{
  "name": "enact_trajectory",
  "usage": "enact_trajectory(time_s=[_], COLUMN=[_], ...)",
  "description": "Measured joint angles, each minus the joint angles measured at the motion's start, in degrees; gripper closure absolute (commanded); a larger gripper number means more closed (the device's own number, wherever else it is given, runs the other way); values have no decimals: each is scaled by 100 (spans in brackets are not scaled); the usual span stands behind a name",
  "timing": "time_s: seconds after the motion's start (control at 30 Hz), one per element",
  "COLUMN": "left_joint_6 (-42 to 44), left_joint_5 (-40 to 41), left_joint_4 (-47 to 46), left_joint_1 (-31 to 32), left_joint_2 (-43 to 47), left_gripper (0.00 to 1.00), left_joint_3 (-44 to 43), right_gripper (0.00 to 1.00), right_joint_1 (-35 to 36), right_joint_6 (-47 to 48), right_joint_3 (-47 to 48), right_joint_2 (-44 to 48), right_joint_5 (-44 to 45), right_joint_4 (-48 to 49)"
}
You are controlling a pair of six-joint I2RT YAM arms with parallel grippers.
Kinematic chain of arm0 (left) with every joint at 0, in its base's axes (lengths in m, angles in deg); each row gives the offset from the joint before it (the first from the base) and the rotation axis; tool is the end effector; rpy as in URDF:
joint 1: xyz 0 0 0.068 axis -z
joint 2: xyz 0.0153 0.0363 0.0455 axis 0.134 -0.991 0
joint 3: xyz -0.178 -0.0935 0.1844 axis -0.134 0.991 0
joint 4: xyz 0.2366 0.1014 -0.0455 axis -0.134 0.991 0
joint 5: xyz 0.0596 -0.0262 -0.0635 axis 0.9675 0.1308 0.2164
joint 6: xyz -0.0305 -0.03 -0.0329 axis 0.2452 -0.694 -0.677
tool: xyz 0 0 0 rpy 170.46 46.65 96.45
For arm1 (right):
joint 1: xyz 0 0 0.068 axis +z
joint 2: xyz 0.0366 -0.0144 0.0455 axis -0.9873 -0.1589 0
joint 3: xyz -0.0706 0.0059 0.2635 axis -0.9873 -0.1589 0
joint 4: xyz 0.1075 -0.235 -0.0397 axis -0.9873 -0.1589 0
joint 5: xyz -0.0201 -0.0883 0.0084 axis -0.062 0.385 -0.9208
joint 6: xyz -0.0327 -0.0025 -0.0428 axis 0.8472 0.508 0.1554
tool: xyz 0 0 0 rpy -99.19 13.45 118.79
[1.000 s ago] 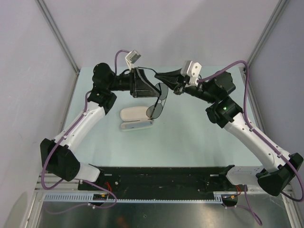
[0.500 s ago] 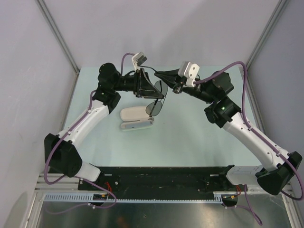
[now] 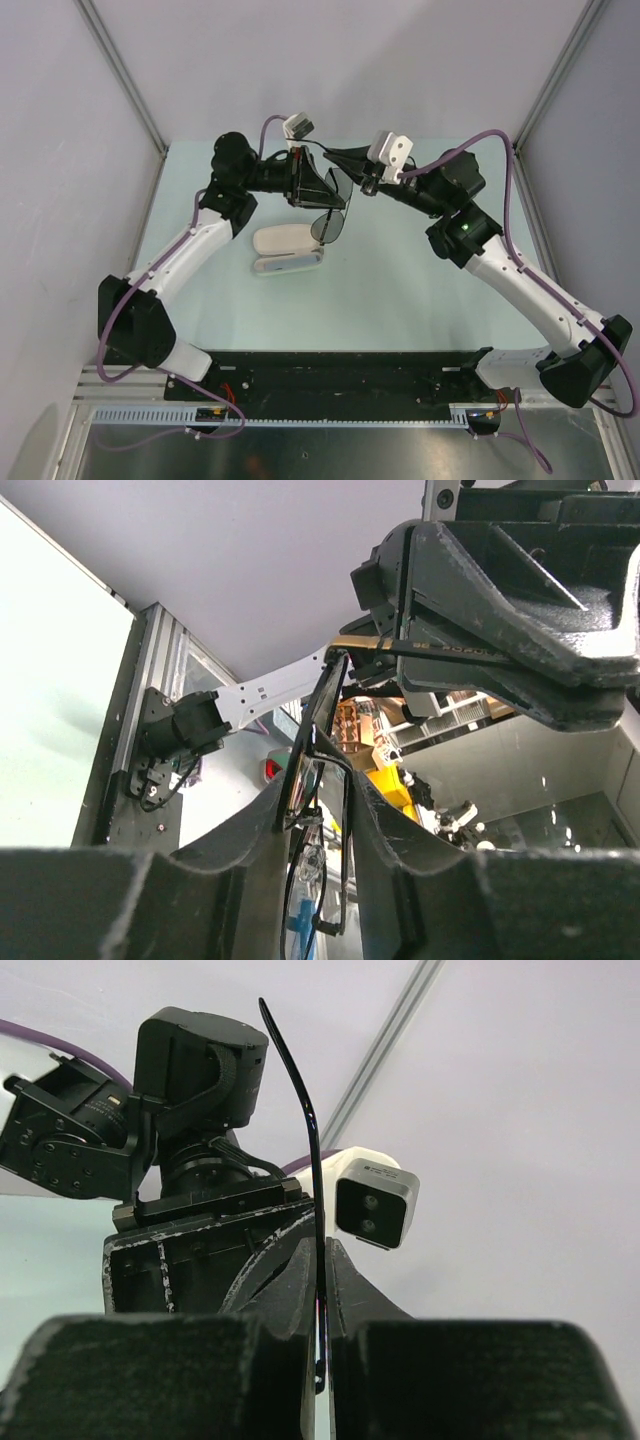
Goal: Organize the sunglasses
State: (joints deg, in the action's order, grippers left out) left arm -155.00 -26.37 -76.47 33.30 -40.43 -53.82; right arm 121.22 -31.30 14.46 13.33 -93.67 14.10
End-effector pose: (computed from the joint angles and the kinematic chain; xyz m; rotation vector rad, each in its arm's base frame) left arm 0.2833 -0.1734 0.4076 0.6322 1.8870 -2.0898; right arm 0.2041 0.1948 0.4813 -1.0047 0.8198 0.5405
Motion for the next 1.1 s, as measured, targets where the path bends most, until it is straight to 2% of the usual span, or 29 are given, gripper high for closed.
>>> enact_trajectory(time_s=[0.03, 0.13, 0.2, 0.3, 0.33, 0.43, 0.63, 0.8, 0.87, 0.9, 0.97, 1.03, 1.1], left_joint_6=[-24, -63, -94, -103, -127, -155, -188, -188, -188, -188, -186, -188, -186], left_joint_5=[0, -7, 2, -13, -20, -17, -15, -17, -17, -17, -17, -20, -20], left_joint_4=[0, -17, -26, -28, -28, -26, -28, -31, -28, -26, -24, -26, -31], left_joint_1=[0, 0, -2, 0, 0, -2, -87, -195, -229, -245, -260, -264, -264], left_joint_2=[-20, -81, -122, -203, -236, -306, -426, -575, -636, -662, -702, -710, -710], left_gripper=[69, 70, 71, 71, 71, 71, 71, 71, 70, 70, 69, 68, 69], left_joint_3=[0, 0, 0, 0, 0, 0, 0, 0, -7, -11, -37, -46, -52], right_gripper=[95, 83, 79, 68, 60, 46, 29, 29, 34, 43, 47, 46, 41], right_joint_1=[2, 7, 9, 9, 7, 9, -4, -131, -254, -363, -688, -975, -1108], right_joint_6=[9, 28, 31, 39, 44, 11, -81, -229, -352, -496, -824, -1163, -1443], right_joint_3=[0, -2, -7, -7, -7, -7, -7, -17, -20, -26, -42, -44, -42], right_joint_2=[-2, -17, -28, -33, -33, -33, -17, 177, 306, 382, 529, 597, 551], right_joint_5=[7, 61, 98, 166, 186, 245, 361, 437, 553, 597, 614, 632, 588], right_joint_4=[-11, -44, -79, -129, -153, -214, -271, -439, -509, -509, -433, -203, 94])
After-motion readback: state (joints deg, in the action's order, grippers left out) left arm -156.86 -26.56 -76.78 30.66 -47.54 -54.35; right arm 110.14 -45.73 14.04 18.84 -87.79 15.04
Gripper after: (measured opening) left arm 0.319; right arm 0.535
